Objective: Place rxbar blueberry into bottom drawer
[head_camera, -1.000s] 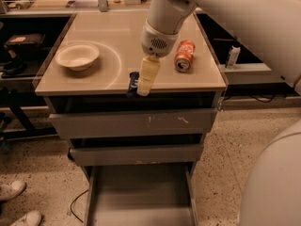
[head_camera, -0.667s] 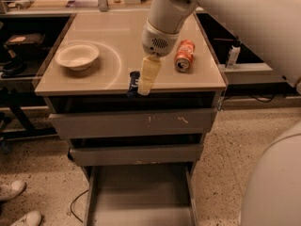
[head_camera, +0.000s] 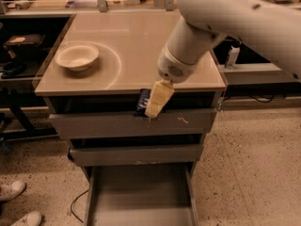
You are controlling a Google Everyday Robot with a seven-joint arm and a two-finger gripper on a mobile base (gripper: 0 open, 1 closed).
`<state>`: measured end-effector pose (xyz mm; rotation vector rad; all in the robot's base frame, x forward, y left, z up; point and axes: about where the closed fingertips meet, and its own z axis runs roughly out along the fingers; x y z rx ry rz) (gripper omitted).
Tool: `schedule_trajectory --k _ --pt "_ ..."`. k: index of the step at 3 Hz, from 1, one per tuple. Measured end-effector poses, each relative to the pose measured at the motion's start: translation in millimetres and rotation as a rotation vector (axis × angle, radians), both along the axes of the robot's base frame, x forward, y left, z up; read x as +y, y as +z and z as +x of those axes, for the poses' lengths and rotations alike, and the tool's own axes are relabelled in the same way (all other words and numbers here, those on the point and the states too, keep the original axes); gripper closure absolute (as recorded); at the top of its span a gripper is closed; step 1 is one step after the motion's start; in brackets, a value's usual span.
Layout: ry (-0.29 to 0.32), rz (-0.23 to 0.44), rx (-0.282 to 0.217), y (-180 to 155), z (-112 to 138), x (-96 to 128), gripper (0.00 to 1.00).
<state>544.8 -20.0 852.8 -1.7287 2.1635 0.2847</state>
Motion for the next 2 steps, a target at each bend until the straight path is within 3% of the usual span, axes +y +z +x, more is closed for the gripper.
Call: schedule_trajectory --k 1,2 --pt "-0.105 0.084 0.018 -42.0 -31.0 -17.6 1.0" --pt "-0.136 0.076 0.033 -70.0 -40.8 -28.1 1.0"
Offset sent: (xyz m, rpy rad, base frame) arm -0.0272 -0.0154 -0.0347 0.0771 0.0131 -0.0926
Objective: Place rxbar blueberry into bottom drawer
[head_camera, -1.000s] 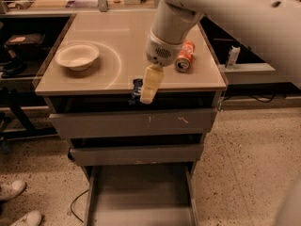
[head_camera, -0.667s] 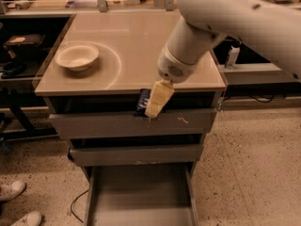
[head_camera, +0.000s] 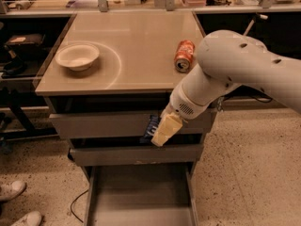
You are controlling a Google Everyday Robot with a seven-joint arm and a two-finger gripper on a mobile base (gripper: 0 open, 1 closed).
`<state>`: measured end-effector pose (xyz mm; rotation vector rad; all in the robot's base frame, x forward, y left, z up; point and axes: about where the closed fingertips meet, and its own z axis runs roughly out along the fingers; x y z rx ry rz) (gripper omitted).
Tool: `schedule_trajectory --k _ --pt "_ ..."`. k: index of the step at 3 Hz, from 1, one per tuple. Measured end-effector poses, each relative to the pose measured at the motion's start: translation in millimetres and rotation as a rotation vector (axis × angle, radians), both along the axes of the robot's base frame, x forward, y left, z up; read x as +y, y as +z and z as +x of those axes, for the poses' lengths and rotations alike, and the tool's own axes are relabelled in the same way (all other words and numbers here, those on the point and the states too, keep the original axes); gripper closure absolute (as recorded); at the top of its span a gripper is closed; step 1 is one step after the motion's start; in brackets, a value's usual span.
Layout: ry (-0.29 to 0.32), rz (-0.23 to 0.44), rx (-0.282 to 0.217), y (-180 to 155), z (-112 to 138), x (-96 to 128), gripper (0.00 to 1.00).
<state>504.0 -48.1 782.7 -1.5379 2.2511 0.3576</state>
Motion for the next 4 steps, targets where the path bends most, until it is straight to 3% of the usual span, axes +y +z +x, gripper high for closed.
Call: schedule_trajectory --k 1,2,3,4 --pt "0.001 0.0 0.0 -0.1 -0.1 0.3 1.0" --pt "-0.012 0.054 0.062 -39.3 -18.4 6.2 1.0" --pt "-0.077 0.164 0.186 -116.9 -61.0 20.2 1.0" --pt "-0.15 0.25 0.264 -192.1 -87.1 35.2 1.0"
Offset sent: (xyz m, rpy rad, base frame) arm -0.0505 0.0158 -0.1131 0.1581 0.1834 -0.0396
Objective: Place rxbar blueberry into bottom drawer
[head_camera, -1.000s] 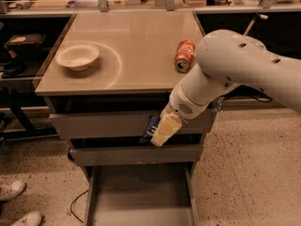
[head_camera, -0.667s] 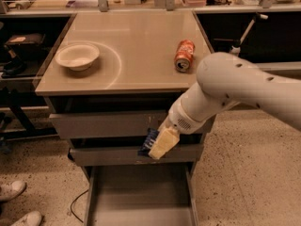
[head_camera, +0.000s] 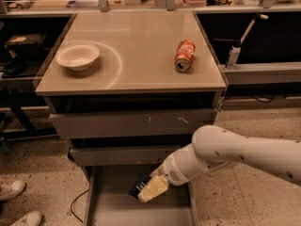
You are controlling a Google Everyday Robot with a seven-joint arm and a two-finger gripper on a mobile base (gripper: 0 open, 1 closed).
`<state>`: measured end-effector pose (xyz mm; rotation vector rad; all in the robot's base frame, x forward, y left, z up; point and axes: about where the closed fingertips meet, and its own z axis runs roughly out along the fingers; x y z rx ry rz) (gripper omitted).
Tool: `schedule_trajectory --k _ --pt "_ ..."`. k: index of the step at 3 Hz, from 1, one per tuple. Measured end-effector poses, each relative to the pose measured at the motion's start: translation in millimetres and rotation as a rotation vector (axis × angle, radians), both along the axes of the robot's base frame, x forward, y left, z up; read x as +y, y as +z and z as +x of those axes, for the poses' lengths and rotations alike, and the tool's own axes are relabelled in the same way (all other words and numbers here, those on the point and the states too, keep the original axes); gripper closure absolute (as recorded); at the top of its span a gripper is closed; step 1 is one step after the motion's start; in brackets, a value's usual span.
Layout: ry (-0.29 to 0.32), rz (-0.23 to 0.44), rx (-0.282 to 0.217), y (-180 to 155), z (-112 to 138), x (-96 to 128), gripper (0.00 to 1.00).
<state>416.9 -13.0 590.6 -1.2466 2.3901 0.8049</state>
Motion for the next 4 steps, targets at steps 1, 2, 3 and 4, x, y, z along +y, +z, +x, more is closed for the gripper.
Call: schedule_trajectory --k 1,2,3,4 --pt "-0.047 0.007 -0.034 -11.0 15.3 1.6 1.0" --pt "-0.047 0.007 -0.035 -10.7 15.3 1.7 1.0" --pt "-0.075 0.05 -0.008 -42.7 12.3 14.2 1.0" --pt "-0.183 0.144 0.008 -92.0 20.0 23.9 1.0"
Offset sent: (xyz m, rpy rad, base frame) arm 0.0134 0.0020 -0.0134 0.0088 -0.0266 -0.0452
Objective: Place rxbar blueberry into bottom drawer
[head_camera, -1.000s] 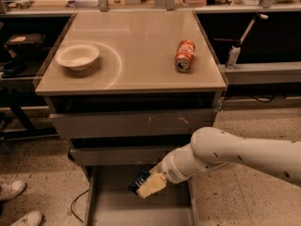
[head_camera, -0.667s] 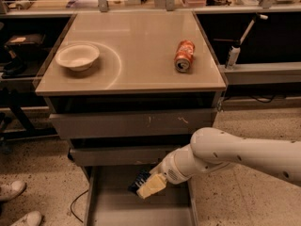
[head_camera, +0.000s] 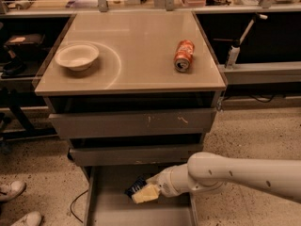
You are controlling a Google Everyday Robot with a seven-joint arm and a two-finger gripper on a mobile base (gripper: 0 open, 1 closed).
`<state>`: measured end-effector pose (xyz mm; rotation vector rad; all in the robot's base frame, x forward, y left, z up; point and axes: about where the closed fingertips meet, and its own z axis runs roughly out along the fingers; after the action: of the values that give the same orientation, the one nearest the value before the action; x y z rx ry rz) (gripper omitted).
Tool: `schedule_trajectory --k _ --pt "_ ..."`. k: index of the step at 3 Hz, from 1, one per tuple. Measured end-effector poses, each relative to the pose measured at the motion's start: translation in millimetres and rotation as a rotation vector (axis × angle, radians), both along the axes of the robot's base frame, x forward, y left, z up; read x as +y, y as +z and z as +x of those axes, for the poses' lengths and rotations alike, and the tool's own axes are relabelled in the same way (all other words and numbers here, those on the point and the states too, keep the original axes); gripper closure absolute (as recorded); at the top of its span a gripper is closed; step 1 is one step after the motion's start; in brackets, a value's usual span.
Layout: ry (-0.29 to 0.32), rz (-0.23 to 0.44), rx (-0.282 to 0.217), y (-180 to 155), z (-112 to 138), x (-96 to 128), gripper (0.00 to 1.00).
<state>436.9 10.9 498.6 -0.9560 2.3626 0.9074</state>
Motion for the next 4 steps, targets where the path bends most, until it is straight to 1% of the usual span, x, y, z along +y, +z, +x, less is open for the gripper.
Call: schedule_trajectory --k 1,2,3,4 --pt "-0.077 0.062 0.04 -52.3 1.9 3.2 1.0" --pt "-0.094 0.087 0.162 -112.4 -9.4 14.4 1.0" --pt "-0.09 0.093 0.181 -120.3 -16.4 18.6 1.0" --pt "-0.086 0.124 0.193 -136.2 -16.5 26.8 1.0"
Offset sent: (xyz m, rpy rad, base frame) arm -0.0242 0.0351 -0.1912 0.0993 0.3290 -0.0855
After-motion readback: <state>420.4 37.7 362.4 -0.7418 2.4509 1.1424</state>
